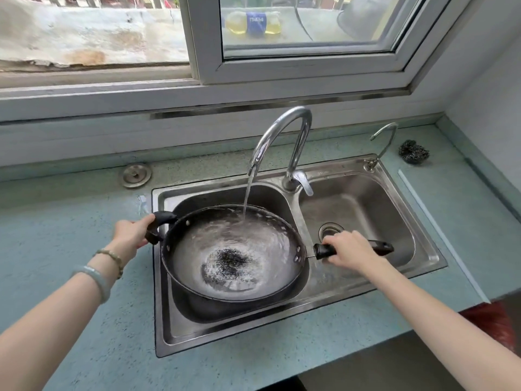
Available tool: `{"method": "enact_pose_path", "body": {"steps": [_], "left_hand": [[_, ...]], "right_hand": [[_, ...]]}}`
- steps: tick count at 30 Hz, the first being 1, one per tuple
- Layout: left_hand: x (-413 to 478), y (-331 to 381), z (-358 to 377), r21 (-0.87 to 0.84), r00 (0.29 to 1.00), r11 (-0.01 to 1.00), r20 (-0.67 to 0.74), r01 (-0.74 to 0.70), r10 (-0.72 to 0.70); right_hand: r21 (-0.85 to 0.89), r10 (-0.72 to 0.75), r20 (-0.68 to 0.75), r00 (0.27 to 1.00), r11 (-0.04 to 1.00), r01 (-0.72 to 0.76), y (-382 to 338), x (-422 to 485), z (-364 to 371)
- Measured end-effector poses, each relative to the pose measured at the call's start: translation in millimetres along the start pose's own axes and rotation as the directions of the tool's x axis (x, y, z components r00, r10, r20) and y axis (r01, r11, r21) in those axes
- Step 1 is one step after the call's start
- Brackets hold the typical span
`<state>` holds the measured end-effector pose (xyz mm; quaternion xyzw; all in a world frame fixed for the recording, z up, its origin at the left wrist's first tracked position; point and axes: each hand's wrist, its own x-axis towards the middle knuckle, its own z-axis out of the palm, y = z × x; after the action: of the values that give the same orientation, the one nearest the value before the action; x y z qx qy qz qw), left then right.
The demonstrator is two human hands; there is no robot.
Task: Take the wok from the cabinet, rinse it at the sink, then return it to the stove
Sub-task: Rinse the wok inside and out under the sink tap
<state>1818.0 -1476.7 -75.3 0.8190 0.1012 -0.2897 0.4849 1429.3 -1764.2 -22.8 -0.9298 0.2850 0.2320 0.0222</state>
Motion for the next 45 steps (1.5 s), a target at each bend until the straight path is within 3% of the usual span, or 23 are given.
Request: {"method": "enact_pose_path", "body": {"steps": [5, 14, 18, 21, 24, 30, 33, 38, 42, 45], "left_hand": [[-4.4, 10.7, 4.7, -0.002, 0.993, 0.996, 0.078, 0.091, -0.091], [3.0, 42.8, 1.6, 0.052, 0.992, 0.995, 0.094, 0.08, -0.085], [10.7, 44.2, 1.6, 0.088, 0.991, 0.996, 0.124, 0.034, -0.044], [8.7, 49.3, 1.8, 0.169, 0.991, 0.983, 0.122, -0.074, 0.054], [4.2, 44.1, 1.6, 0.197, 0.974, 0.971, 0.209, -0.134, 0.092], [-2.5, 6.3, 0.4, -0.064, 0.9, 0.997, 0.433, -0.032, 0.056], [-5.6, -9.2, 9.7, -0.163, 0.904, 0.987, 0.423, 0.005, 0.065], [-1.8, -7.8, 25.1, -0.14, 0.917, 0.989, 0.386, -0.051, 0.102], [6.1, 1.3, 32.2, -0.05, 0.935, 0.995, 0.34, -0.091, 0.103], [23.9, 3.1, 34.8, 0.118, 0.946, 0.973, 0.28, -0.2, 0.161]], "right_hand": [[-0.078, -0.069, -0.372, 0.926, 0.996, 0.043, -2.0, -10.6, 4.5], [0.066, 0.047, -0.336, 0.941, 0.997, -0.026, -11.1, -19.3, 17.9], [0.131, 0.108, -0.386, 0.916, 0.99, -0.061, -18.8, -25.3, 28.4], [0.181, 0.115, -0.256, 0.96, 0.981, -0.069, -22.4, -29.1, 32.8], [0.212, 0.12, -0.194, 0.974, 0.974, -0.078, -26.5, -34.0, 34.4], [0.221, 0.142, -0.106, 0.984, 0.968, -0.116, -24.5, -38.2, 56.7], [0.254, 0.157, 0.024, 0.987, 0.954, -0.158, -26.6, -38.2, 65.8], [0.366, 0.158, 0.183, 0.97, 0.905, -0.216, -30.3, -30.0, 59.2], [0.451, 0.149, 0.243, 0.958, 0.857, -0.248, -30.6, -20.2, 54.4], [0.489, 0.136, 0.251, 0.958, 0.837, -0.247, -28.6, -13.5, 51.9]]}}
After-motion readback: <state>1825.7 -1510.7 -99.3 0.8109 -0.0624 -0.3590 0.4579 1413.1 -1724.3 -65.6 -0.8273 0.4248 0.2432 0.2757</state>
